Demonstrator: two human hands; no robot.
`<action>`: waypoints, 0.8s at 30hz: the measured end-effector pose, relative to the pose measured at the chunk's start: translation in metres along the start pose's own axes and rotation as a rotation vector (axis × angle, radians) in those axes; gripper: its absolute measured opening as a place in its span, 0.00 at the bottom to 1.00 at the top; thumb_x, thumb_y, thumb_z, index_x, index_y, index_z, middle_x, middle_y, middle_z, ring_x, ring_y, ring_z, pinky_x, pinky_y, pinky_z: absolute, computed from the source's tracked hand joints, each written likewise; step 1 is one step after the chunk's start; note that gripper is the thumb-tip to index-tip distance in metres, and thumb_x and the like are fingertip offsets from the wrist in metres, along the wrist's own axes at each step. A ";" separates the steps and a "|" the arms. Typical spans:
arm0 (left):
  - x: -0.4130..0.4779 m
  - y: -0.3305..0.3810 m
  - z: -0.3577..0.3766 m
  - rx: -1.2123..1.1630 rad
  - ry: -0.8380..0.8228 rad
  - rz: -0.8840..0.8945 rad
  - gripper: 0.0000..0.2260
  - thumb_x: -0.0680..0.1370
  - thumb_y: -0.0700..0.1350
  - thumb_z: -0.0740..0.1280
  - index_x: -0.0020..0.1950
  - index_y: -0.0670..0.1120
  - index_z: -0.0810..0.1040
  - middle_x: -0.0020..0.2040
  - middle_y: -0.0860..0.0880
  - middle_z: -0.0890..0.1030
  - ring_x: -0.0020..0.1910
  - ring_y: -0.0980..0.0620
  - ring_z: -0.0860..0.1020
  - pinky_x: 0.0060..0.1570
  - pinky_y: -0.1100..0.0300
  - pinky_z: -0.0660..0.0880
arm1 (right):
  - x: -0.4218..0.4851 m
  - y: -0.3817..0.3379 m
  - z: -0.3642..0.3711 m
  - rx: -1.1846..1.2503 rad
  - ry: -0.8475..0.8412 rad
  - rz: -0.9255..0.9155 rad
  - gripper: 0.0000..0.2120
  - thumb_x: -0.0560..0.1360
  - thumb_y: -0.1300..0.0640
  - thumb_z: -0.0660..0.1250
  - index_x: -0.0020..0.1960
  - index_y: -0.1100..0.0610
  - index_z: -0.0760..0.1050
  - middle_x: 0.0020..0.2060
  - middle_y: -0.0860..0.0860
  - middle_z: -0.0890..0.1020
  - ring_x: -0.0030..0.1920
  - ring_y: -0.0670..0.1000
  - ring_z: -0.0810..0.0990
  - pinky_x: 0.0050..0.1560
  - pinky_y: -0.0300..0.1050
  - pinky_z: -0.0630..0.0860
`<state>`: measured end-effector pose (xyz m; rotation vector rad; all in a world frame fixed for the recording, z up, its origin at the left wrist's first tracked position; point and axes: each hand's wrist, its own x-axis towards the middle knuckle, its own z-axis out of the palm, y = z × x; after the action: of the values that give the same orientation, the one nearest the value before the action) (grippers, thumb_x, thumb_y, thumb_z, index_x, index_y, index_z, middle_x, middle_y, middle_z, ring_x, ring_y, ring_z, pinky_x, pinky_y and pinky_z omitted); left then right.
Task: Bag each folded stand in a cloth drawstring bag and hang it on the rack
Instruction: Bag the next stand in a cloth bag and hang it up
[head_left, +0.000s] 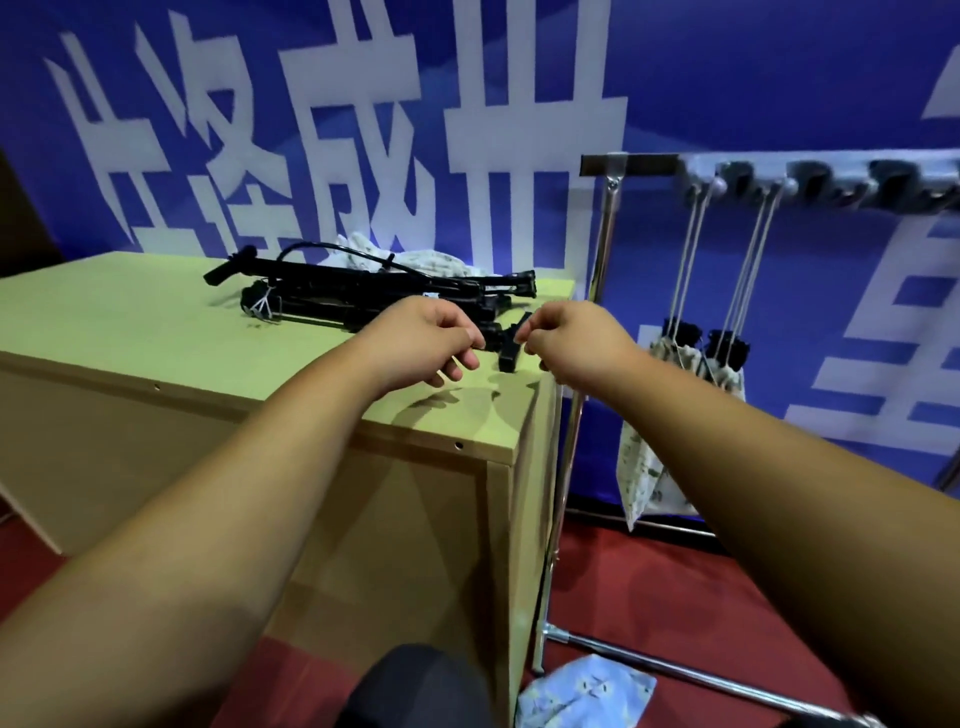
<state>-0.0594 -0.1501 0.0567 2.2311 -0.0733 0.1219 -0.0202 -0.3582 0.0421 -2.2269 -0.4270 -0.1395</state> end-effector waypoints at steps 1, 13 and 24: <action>0.006 -0.003 -0.002 -0.002 0.019 -0.003 0.08 0.84 0.45 0.66 0.53 0.48 0.86 0.44 0.50 0.88 0.40 0.53 0.84 0.43 0.55 0.82 | 0.007 0.000 0.003 -0.023 0.030 -0.011 0.09 0.84 0.58 0.65 0.55 0.52 0.84 0.45 0.44 0.83 0.43 0.45 0.80 0.41 0.41 0.74; 0.047 -0.055 0.003 0.076 0.257 -0.105 0.06 0.81 0.46 0.69 0.50 0.56 0.84 0.44 0.54 0.85 0.45 0.52 0.84 0.46 0.57 0.79 | 0.091 0.001 0.052 -0.567 -0.125 -0.221 0.20 0.80 0.55 0.71 0.71 0.52 0.75 0.61 0.51 0.80 0.59 0.53 0.79 0.61 0.55 0.81; 0.044 -0.070 -0.004 -0.088 0.302 -0.052 0.10 0.81 0.43 0.66 0.48 0.54 0.85 0.42 0.55 0.88 0.42 0.57 0.85 0.50 0.52 0.84 | 0.130 -0.015 0.081 -0.838 -0.224 -0.121 0.06 0.80 0.58 0.69 0.56 0.56 0.81 0.46 0.53 0.81 0.45 0.55 0.82 0.50 0.51 0.84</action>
<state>-0.0090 -0.1043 0.0099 2.1008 0.1408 0.4172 0.0929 -0.2539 0.0332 -3.0561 -0.7214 -0.1505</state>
